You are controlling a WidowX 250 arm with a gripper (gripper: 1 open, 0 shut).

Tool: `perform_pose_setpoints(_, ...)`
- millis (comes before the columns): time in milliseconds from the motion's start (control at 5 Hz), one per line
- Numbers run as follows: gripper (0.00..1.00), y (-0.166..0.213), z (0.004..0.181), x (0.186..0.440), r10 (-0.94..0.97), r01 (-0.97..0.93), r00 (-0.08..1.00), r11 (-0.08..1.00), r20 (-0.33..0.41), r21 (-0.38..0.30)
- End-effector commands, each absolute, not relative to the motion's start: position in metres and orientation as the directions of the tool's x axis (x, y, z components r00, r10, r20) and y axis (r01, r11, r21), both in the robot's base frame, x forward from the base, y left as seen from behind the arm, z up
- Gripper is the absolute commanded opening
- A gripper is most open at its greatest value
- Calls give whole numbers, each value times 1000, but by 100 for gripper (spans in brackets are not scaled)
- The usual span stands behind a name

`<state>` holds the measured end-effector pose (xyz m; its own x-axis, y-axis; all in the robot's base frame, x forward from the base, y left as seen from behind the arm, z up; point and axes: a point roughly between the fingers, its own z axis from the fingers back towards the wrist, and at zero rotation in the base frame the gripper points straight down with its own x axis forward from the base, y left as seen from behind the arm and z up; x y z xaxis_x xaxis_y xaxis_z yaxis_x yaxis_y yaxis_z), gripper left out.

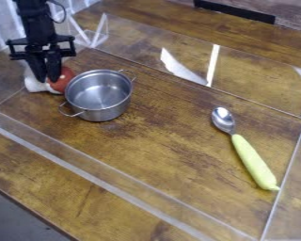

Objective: Put the mushroom in the silver pot

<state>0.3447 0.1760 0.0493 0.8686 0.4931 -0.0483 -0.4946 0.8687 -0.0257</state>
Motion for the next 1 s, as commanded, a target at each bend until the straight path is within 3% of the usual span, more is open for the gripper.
perform_pose_setpoints(0, 0, 184, 96, 346, 506, -505, 862, 862, 24, -30)
perform_pose_setpoints(400, 0, 146, 117, 369, 632, -628, 774, 775, 49, -77)
perform_pose_setpoints(800, 0, 109, 145, 370, 588, -579, 806, 808, 73, -107)
